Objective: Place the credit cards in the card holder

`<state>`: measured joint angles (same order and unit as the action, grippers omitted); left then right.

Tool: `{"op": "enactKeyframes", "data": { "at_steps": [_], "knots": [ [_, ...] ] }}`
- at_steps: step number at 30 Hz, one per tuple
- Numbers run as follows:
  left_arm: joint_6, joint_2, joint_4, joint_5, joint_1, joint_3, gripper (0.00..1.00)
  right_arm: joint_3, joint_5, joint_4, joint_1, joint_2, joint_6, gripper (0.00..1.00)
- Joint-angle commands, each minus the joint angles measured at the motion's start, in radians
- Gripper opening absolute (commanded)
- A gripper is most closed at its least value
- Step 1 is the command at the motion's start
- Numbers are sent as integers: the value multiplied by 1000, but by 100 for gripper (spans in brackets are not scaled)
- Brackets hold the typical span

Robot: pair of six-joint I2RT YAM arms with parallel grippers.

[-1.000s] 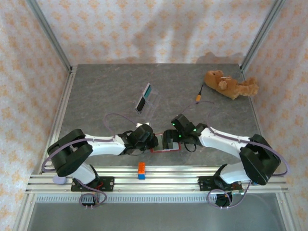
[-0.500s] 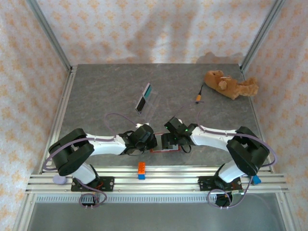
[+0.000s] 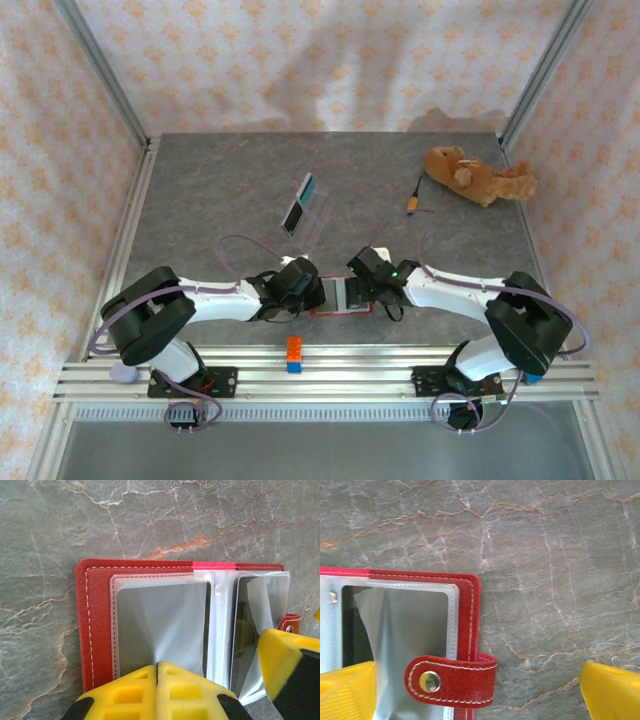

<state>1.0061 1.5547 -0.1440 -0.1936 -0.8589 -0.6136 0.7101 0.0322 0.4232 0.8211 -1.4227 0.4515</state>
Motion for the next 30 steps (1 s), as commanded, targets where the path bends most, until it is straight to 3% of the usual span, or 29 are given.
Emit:
{"op": "enactKeyframes", "data": {
  "at_steps": [1,6,15,25,30],
  "knots": [
    [17,25,59,38,13,28,5,10,-51,16,-7,35,-19,100],
    [20,27,55,36,13,26,5,25,-111,-50,-7,5,-5,100],
    [22,23,55,42,13,31,5,-13,-72,-73,-7,-65,6,100],
    [16,20,67,39,14,22,5,-30,33,21,-7,55,12,100],
    [-3,8,68,21,14,7,5,14,-12,58,-8,69,-17,93]
  ]
}}
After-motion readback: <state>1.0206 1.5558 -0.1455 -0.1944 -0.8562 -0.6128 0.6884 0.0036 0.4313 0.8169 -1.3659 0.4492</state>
